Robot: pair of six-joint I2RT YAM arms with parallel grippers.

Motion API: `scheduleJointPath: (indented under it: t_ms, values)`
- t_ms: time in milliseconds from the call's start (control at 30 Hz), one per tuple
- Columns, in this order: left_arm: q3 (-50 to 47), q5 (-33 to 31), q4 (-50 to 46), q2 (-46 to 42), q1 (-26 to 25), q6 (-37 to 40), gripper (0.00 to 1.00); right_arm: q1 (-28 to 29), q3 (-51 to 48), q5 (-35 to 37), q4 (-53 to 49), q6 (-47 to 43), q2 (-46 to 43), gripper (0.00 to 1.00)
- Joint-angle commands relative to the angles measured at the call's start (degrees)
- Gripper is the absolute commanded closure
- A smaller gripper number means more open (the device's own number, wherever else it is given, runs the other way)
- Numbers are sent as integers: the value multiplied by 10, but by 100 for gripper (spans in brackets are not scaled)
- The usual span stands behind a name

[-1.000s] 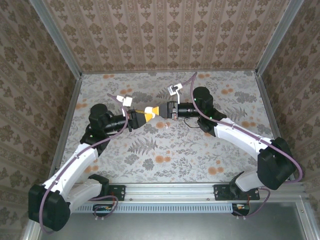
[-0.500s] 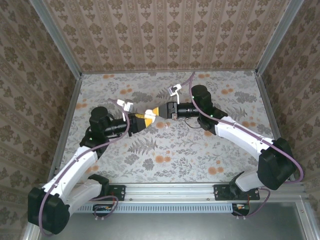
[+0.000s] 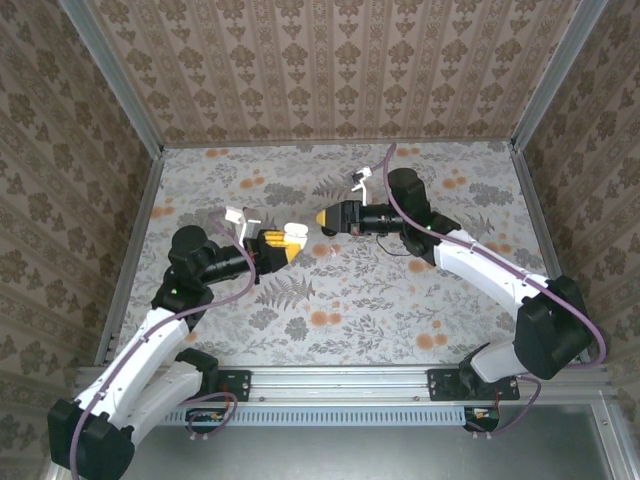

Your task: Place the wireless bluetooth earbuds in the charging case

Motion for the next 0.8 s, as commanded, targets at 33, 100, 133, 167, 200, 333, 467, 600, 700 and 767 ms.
scheduleJointPath:
  t_ms: [33,100,133,167,200,333,467,600,700,767]
  values:
    - [-18,-43,-34,-25,-1,50,100,-6,37,102,-165,-78,-18,59]
    - [-26,-59,-40,-33,-2,58,100,-5,52,152,-233,-100,-5,59]
    - [-32,-67,-41,-38,-1,61,100,-3,56,166,-258,-109,7,59]
    - [-38,-76,-43,-44,-2,64,100,-2,61,175,-276,-116,21,59]
    - [-41,-82,-46,-48,-1,69,100,1,63,180,-287,-121,33,59]
    - [-52,-100,-62,-61,-1,85,100,23,98,211,-342,-148,107,58]
    - [-54,-115,-83,-65,-1,101,100,56,155,270,-407,-173,182,59]
    - [-64,-119,-82,-64,-1,108,100,75,184,293,-409,-184,240,60]
    - [-69,-120,-78,-61,-1,110,100,75,211,311,-423,-185,279,62]
    - [-71,-119,-80,-61,-1,113,100,75,228,328,-428,-187,297,62]
